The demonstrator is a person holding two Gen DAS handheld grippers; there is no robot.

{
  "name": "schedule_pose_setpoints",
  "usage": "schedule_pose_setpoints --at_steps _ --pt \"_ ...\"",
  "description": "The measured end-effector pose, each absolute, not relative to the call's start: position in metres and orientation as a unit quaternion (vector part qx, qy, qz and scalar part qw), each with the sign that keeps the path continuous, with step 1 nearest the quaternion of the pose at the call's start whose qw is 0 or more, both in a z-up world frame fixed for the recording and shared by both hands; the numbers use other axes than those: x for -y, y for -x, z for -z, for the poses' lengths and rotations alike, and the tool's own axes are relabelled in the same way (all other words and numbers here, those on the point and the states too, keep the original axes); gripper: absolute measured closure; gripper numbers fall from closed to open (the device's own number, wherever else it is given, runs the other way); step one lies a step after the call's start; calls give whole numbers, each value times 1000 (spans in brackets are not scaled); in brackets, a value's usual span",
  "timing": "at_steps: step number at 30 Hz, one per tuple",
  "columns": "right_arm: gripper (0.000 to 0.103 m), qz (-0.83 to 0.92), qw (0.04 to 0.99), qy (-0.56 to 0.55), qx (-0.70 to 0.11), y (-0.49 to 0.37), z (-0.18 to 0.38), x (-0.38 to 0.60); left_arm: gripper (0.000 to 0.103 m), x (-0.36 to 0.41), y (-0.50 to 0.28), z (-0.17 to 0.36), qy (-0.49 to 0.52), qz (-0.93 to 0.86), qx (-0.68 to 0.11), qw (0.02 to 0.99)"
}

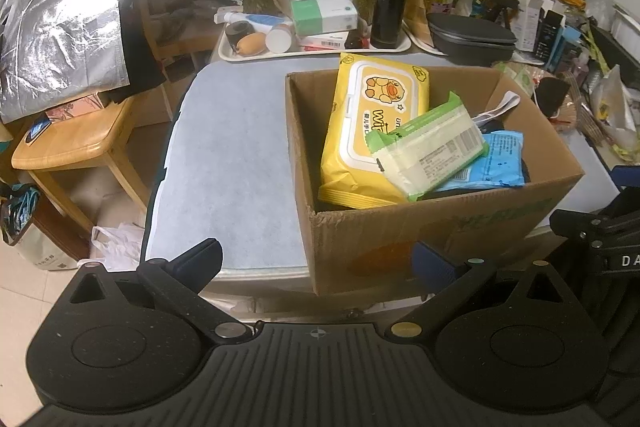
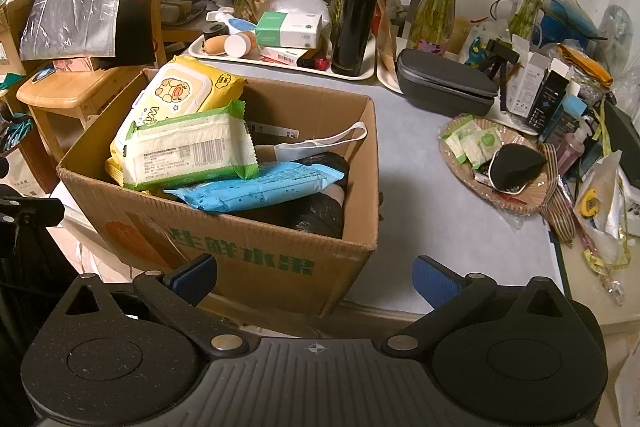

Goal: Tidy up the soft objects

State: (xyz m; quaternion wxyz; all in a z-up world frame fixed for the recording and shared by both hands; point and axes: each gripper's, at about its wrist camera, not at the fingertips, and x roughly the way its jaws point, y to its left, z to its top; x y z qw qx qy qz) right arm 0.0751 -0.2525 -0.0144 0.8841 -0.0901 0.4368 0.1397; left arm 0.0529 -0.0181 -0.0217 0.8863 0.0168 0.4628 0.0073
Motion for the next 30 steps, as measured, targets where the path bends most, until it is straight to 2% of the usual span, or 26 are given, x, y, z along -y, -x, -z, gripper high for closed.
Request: schedule_pose_setpoints --at_steps 30 --pt "0 -143 884 85 -436 -77 13 252 0 20 -52 18 -15 -6 -461 887"
